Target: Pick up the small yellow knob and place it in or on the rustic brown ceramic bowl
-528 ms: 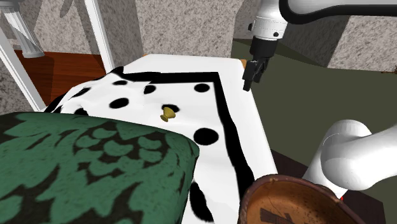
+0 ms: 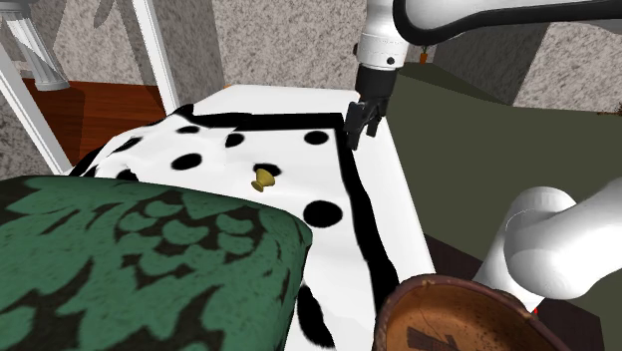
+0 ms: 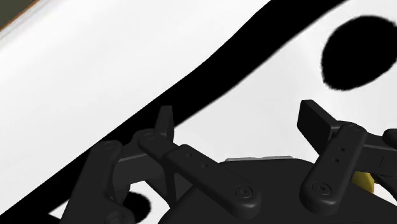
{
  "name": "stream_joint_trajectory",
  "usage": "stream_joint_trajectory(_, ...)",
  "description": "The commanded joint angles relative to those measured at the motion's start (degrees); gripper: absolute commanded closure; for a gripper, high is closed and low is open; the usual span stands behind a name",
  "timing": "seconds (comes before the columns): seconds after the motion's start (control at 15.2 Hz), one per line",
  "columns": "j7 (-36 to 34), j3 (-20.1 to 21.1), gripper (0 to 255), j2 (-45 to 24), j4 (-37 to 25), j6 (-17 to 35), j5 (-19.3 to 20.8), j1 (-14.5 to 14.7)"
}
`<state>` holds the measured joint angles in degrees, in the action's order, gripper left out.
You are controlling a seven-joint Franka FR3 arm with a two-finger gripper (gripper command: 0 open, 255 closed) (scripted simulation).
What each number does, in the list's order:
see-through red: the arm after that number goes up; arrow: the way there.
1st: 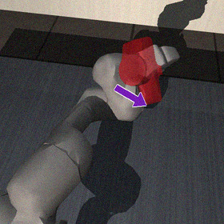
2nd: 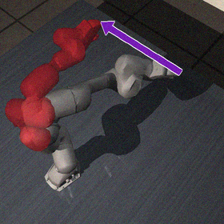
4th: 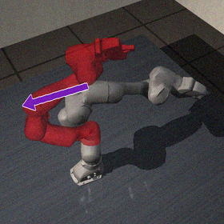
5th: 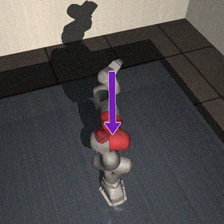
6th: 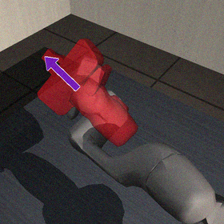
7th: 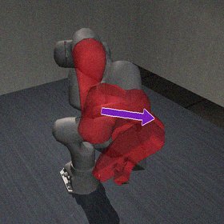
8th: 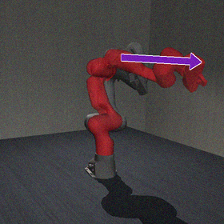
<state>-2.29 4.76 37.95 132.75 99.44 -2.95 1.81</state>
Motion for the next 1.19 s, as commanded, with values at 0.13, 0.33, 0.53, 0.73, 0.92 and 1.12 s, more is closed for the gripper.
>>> stream_joint_trajectory(0.13,-2.90,2.91,0,-6.87,-3.69,3.02,-2.00,1.30)
stream_joint_trajectory(0.33,-5.05,5.05,0,-12.24,-7.24,4.82,-2.98,2.10)
stream_joint_trajectory(0.53,-7.23,7.09,0,-17.78,-11.34,6.27,-3.52,2.84)
stream_joint_trajectory(0.73,-9.47,9.04,0,-23.49,-15.99,7.36,-3.57,3.57)
stream_joint_trajectory(0.92,-11.81,10.86,0,-29.40,-21.25,8.03,-3.11,4.38)
stream_joint_trajectory(1.12,-12.93,11.66,0,-32.32,-23.25,8.94,-2.72,4.89)
